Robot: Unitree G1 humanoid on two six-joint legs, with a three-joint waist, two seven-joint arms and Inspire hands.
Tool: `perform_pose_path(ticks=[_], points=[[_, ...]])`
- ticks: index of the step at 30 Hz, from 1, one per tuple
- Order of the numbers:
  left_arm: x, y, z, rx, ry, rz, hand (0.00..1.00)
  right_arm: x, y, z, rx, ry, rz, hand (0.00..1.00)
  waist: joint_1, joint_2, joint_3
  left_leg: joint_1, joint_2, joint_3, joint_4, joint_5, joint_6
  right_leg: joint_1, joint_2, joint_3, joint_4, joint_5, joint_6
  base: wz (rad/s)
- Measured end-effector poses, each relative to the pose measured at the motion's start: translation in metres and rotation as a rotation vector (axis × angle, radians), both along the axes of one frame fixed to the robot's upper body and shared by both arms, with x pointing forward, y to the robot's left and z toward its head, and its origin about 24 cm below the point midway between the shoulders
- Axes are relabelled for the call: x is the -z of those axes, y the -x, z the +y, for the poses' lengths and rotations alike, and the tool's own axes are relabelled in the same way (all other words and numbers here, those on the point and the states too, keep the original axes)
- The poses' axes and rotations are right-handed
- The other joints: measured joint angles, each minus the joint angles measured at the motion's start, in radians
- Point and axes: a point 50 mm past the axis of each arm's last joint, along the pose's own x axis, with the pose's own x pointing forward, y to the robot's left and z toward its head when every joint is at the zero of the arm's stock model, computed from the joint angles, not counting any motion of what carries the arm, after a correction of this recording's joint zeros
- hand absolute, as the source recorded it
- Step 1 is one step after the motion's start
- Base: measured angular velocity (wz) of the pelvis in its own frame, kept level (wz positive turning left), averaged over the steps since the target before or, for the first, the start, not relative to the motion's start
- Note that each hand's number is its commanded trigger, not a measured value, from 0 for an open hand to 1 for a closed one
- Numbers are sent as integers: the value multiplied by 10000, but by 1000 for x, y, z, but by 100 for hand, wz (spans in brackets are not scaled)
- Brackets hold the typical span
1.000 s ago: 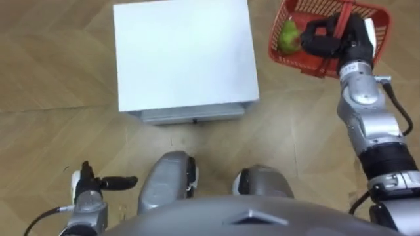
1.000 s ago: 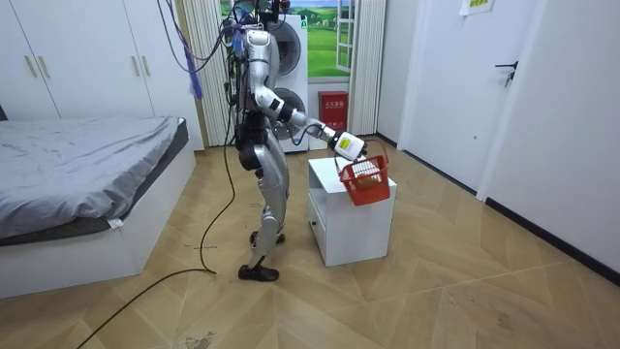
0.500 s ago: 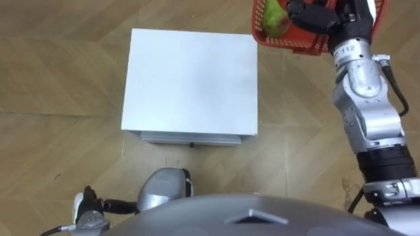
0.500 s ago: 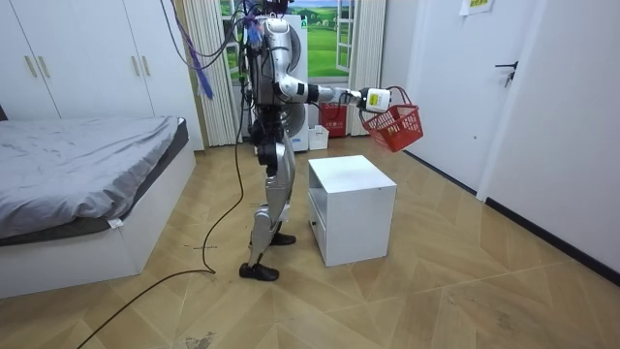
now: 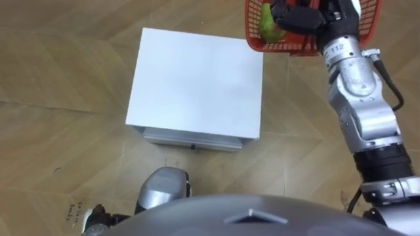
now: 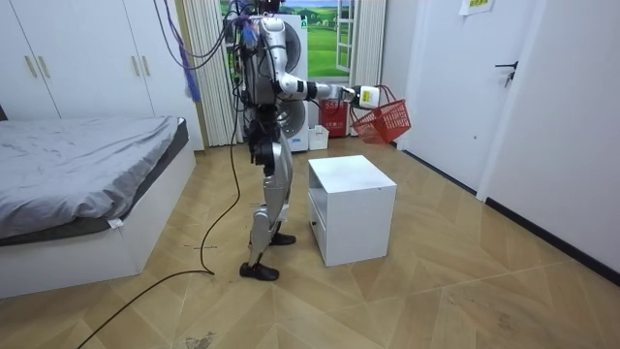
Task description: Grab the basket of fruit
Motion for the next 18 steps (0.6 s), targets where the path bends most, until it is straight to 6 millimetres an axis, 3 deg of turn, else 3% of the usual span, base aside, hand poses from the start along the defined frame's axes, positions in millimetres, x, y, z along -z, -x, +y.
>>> perform_pose_path(ticks=[1, 6, 11, 13, 15, 16, 18], points=[[0, 0, 1, 5, -24, -18, 0, 1, 0, 3, -176, -93, 67, 100, 100, -48, 5, 2, -6, -4, 23, 3, 8, 27, -28, -196, -3, 1, 0, 0], [-1, -1, 3, 31, -80, 18, 0, 9, 1, 18, -796, -441, 415, 100, 309, -70, -3, -36, -32, -86, 49, -7, 21, 67, -32, -256, 50, 4, -4, 3], [-1, -8, 3, 77, -27, -132, 0, 26, 2, 23, -887, -449, 1138, 100, 384, 58, 71, -447, -69, -26, 388, -105, 156, -336, -137, -379, 610, 1, 8, 4], [0, -8, 2, 92, 4, -120, 0, 34, 4, 29, -1144, -577, 1479, 100, 380, 150, 87, -510, -112, 0, 381, -160, 251, -709, -296, -325, 1354, -15, 36, -3], [0, -14, 3, 118, 104, -225, 0, 47, 7, 30, -1150, -606, 2044, 100, 335, 236, 95, -448, -237, 17, 394, -195, 458, -1555, -846, -222, 3375, 5, 59, 12], [-1, -20, 5, 175, 106, -382, 0, 56, 9, 29, -1069, -559, 2404, 100, 331, 261, 103, -321, -376, 33, 471, -260, 575, -1902, -1133, -98, 4334, 158, 97, 10], [-2, -23, 8, 294, 42, -483, 0, 63, 12, 30, -1118, -478, 2732, 100, 382, 372, 145, -187, -470, 60, 637, -381, 755, -2339, -1389, 128, 5452, 627, -11, 3]])
